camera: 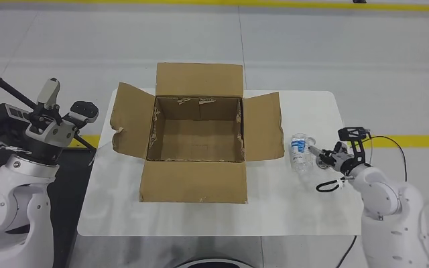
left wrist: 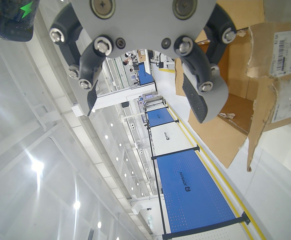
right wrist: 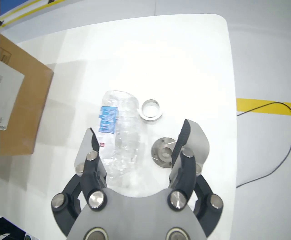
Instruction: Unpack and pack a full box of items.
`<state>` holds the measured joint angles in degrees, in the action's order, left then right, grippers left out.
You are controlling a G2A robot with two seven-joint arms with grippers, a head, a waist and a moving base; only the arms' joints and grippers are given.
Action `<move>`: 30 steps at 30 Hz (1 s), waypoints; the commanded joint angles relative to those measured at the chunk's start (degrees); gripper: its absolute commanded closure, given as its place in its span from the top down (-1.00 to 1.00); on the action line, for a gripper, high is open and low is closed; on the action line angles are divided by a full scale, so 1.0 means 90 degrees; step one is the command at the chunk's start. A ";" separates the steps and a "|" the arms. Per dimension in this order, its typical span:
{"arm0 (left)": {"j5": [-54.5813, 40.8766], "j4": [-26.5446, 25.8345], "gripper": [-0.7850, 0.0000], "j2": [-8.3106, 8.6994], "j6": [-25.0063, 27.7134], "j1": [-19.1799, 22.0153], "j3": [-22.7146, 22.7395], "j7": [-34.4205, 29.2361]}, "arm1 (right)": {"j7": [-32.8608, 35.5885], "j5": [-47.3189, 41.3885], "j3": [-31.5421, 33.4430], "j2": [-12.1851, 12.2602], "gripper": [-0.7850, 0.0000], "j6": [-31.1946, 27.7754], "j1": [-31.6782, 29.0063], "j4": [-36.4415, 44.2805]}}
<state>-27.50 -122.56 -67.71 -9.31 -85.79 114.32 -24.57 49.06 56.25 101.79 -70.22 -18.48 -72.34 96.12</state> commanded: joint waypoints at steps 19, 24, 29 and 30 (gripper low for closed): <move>-0.0015 -0.0007 1.00 -0.0001 0.0015 -0.0011 -0.0016 -0.0011 | 0.0262 -0.3896 -0.0213 0.0132 1.00 -0.1204 0.0353 0.0153; -0.0054 0.0011 1.00 -0.0001 0.0131 -0.0114 0.0038 0.0060 | 0.0878 -0.4835 -0.0352 0.0204 1.00 -0.0910 0.0712 0.0250; -0.0086 0.0107 1.00 -0.0006 0.0207 -0.0230 0.0166 0.0249 | 0.0878 -0.4834 -0.0346 0.0209 1.00 -0.0883 0.0730 0.0289; -0.0097 0.0128 1.00 -0.0007 0.0225 -0.0255 0.0196 0.0270 | 0.0878 -0.4834 -0.0346 0.0209 1.00 -0.0883 0.0730 0.0289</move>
<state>-28.24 -121.60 -67.77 -7.42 -87.86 115.84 -22.31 56.96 12.74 98.68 -68.33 -26.42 -65.77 98.72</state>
